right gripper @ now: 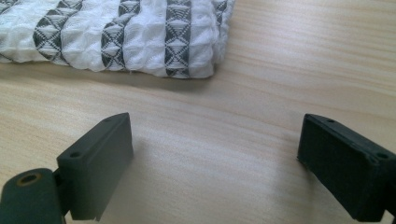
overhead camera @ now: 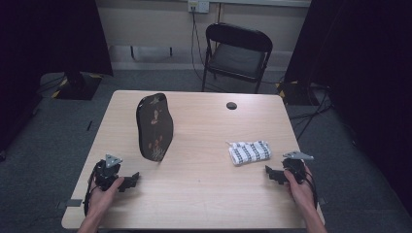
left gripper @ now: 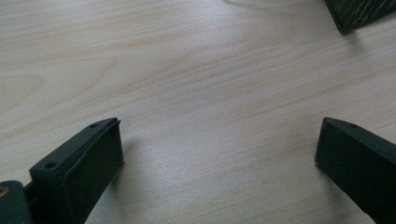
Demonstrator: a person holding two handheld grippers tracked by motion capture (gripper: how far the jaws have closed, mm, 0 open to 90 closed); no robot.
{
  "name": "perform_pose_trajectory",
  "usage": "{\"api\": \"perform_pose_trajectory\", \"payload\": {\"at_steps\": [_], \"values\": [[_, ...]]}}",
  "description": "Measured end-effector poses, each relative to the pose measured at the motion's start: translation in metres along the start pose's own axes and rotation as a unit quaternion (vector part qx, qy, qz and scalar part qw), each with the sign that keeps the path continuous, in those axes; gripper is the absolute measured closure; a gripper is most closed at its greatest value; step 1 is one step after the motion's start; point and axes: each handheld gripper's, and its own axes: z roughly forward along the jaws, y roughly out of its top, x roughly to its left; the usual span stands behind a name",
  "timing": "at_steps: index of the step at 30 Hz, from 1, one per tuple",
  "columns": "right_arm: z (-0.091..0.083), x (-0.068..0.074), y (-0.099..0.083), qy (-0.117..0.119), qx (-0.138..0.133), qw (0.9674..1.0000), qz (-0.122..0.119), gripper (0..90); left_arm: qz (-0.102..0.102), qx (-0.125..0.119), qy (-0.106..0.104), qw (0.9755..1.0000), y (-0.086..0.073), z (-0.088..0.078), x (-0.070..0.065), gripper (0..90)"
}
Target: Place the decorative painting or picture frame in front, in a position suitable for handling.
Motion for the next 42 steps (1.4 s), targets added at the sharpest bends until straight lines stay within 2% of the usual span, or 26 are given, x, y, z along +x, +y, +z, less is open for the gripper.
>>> {"api": "perform_pose_trajectory", "payload": {"at_steps": [8,12,15,19,21,22,26,29,33,34,36,38,40,41,42], "values": [[0.000,0.000,0.000,0.000,0.000,1.0000,0.000,9.9,-0.006,0.000,0.003,1.0000,0.000,-0.002,0.001,3.2],[0.000,0.000,0.000,0.000,0.000,1.0000,0.000,9.9,-0.013,-0.002,0.011,0.9998,0.000,-0.004,0.002,10.5],[0.000,0.000,0.000,0.000,0.000,1.0000,-0.001,9.9,-0.028,-0.005,0.011,0.9995,0.000,-0.006,0.003,15.2],[0.000,0.000,0.000,0.000,0.000,1.0000,0.000,9.9,-0.033,0.002,0.000,0.9995,0.001,-0.009,0.003,15.8],[0.000,0.000,0.000,0.000,0.000,1.0000,0.000,9.9,-0.037,-0.002,-0.016,0.9992,0.001,-0.010,0.002,16.3],[0.000,0.000,0.000,0.000,0.000,1.0000,0.000,9.9,-0.034,-0.003,-0.029,0.9990,0.002,-0.011,0.002,16.3],[0.000,0.000,0.000,0.000,0.000,1.0000,0.000,9.9,-0.021,-0.012,-0.054,0.9983,0.006,-0.016,-0.003,17.0],[0.000,0.000,0.000,0.000,0.000,1.0000,0.000,9.9,-0.010,-0.013,-0.063,0.9979,0.009,-0.019,-0.010,17.4],[0.000,0.000,0.000,0.000,0.000,1.0000,0.000,9.9,-0.011,-0.032,-0.092,0.9951,0.013,-0.026,-0.018,18.3],[0.000,0.000,0.000,0.000,0.000,1.0000,0.000,9.9,-0.017,-0.043,-0.094,0.9945,0.014,-0.028,-0.020,18.3],[0.000,0.000,0.000,0.000,0.000,1.0000,0.000,9.9,-0.014,-0.051,-0.099,0.9937,0.016,-0.033,-0.022,19.5],[0.000,0.000,0.000,0.000,0.000,1.0000,0.000,9.9,-0.002,-0.054,-0.102,0.9933,0.018,-0.039,-0.024,21.1],[0.000,0.000,0.000,0.000,0.000,1.0000,0.000,9.9,0.000,-0.071,-0.113,0.9910,0.021,-0.045,-0.026,22.1],[0.000,0.000,0.000,0.000,0.000,1.0000,0.000,9.9,0.005,-0.088,-0.112,0.9898,0.026,-0.051,-0.029,24.2],[0.000,0.000,0.000,0.000,0.000,1.0000,0.000,9.9,0.005,-0.088,-0.112,0.9898,0.026,-0.051,-0.029,25.2]]}}
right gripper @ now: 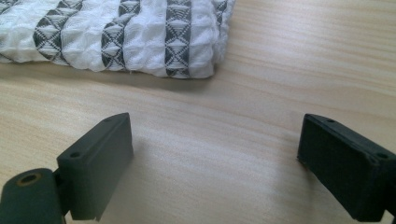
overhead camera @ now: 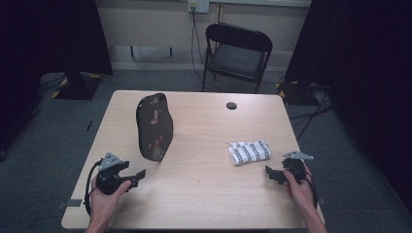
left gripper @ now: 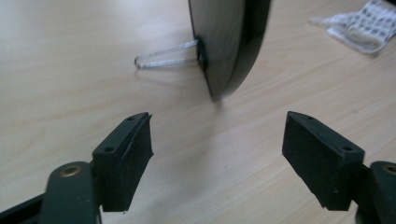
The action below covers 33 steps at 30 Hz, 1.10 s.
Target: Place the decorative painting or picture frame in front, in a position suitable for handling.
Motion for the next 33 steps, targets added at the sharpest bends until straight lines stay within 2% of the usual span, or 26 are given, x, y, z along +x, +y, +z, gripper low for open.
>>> {"api": "perform_pose_trajectory", "payload": {"at_steps": [1,4,6,10,12,18,20,22,23,26,27,31,33], "values": [[0.000,0.000,0.000,0.000,0.000,1.0000,0.000,9.9,0.005,-0.012,-0.001,0.9999,0.004,-0.003,-0.003,25.2],[0.000,0.000,0.000,0.000,0.000,1.0000,0.000,9.9,0.014,-0.025,-0.006,0.9996,0.014,-0.008,-0.007,26.2],[0.000,0.000,0.000,0.000,0.000,1.0000,0.000,9.9,0.013,-0.035,-0.006,0.9993,0.022,-0.011,-0.009,27.3],[0.000,0.000,0.000,0.000,0.000,1.0000,0.000,9.9,0.028,-0.040,0.003,0.9988,0.037,-0.012,-0.011,29.4],[0.000,0.000,0.000,0.000,0.000,1.0000,0.000,9.9,0.022,-0.045,0.005,0.9987,0.045,-0.011,-0.010,30.5],[0.000,0.000,0.000,0.000,0.000,1.0000,0.000,9.9,0.023,-0.066,0.009,0.9975,0.070,-0.004,-0.007,35.3],[0.000,0.000,0.000,0.000,0.000,1.0000,0.000,9.9,0.026,-0.070,0.002,0.9972,0.076,-0.003,-0.006,36.6],[0.000,0.000,0.000,0.000,0.000,1.0000,0.000,9.9,0.027,-0.068,0.002,0.9973,0.080,0.001,-0.007,39.0],[0.000,0.000,0.000,0.000,0.000,1.0000,-0.001,9.9,0.031,-0.063,0.003,0.9975,0.082,0.004,-0.007,43.7],[0.000,0.000,0.000,0.000,0.000,1.0000,0.000,9.9,0.025,-0.058,0.003,0.9980,0.084,0.008,-0.007,45.6],[0.000,0.000,0.000,0.000,0.000,1.0000,0.000,9.9,0.030,-0.054,0.010,0.9980,0.085,0.012,-0.008,48.7],[0.000,0.000,0.000,0.000,0.000,1.0000,0.000,9.9,0.028,-0.042,0.009,0.9987,0.088,0.021,-0.006,54.0],[0.000,0.000,0.000,0.000,0.000,1.0000,0.000,9.9,0.036,-0.034,0.008,0.9988,0.089,0.026,-0.007,55.6]]}}
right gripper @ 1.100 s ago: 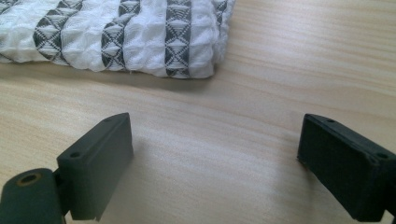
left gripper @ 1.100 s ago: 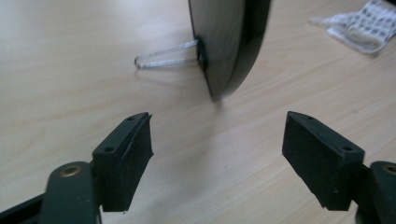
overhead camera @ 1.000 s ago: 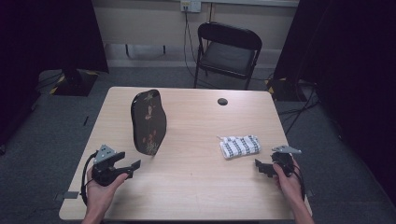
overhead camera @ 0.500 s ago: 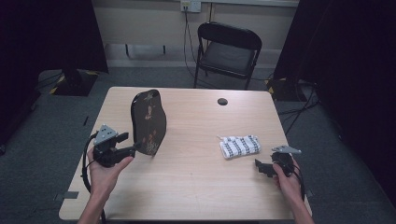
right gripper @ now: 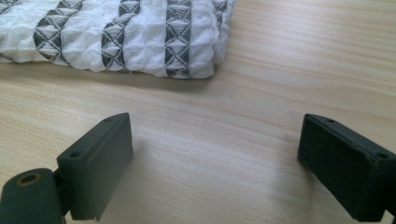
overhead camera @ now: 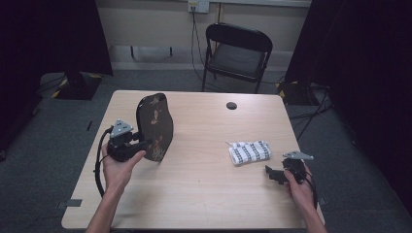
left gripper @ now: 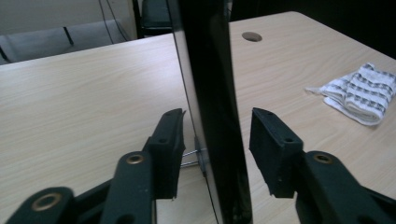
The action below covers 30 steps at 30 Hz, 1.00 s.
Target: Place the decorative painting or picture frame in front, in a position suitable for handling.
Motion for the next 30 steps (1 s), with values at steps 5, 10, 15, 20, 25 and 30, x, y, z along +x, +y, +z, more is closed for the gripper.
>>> {"api": "perform_pose_trajectory", "payload": {"at_steps": [5,10,15,20,25,30], "values": [[0.000,0.000,0.000,0.000,0.000,1.0000,0.000,9.9,0.014,0.017,0.008,0.9997,0.000,0.008,-0.004,62.6],[0.000,0.000,0.000,0.000,0.000,1.0000,0.000,9.9,0.032,0.021,0.022,0.9990,-0.001,0.014,-0.007,64.9],[0.000,0.000,0.000,0.000,0.000,1.0000,0.000,9.9,0.038,0.020,0.026,0.9987,0.000,0.016,-0.007,67.8],[0.000,0.000,0.000,0.000,0.000,1.0000,0.000,9.9,0.025,0.012,0.029,0.9992,-0.002,0.014,-0.004,73.8],[0.000,0.000,0.000,0.000,0.000,1.0000,0.000,9.9,0.014,0.002,-0.001,0.9999,-0.004,0.013,-0.004,80.3],[0.000,0.000,0.000,0.000,0.000,1.0000,0.000,9.9,0.039,0.010,0.005,0.9992,-0.001,0.016,-0.018,80.6]]}}
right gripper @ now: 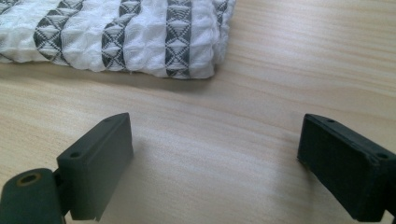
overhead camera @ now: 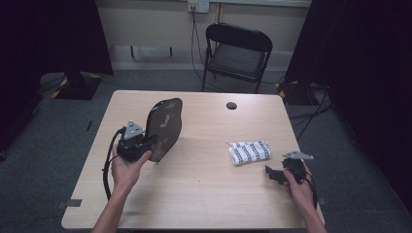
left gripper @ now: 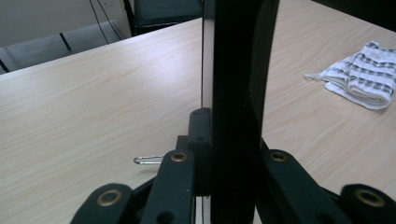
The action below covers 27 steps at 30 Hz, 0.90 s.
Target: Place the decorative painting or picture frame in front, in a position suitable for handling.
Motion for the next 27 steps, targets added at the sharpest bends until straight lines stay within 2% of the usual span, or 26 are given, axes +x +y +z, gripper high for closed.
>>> {"api": "perform_pose_trajectory", "payload": {"at_steps": [10,13,15,17,21,27], "values": [[0.000,0.000,0.000,0.000,0.000,1.0000,0.000,9.9,-0.047,-0.010,-0.008,0.9988,-0.004,-0.003,0.004,80.7],[0.000,0.000,0.000,0.000,0.000,1.0000,0.000,9.9,-0.057,-0.013,-0.016,0.9982,-0.005,-0.004,0.004,80.7],[0.000,0.000,0.000,0.000,0.000,1.0000,0.000,9.9,-0.062,-0.015,-0.015,0.9979,-0.005,-0.004,0.002,80.7],[0.000,0.000,0.000,0.000,0.000,1.0000,0.000,9.9,-0.058,-0.013,-0.016,0.9981,-0.005,-0.005,-0.002,80.6],[0.000,0.000,0.000,0.000,0.000,1.0000,0.000,9.9,-0.087,-0.015,-0.036,0.9955,-0.008,-0.008,-0.005,80.7],[0.000,0.000,0.000,0.000,0.000,1.0000,0.000,9.9,-0.092,-0.013,-0.050,0.9944,-0.010,-0.016,-0.010,80.7]]}}
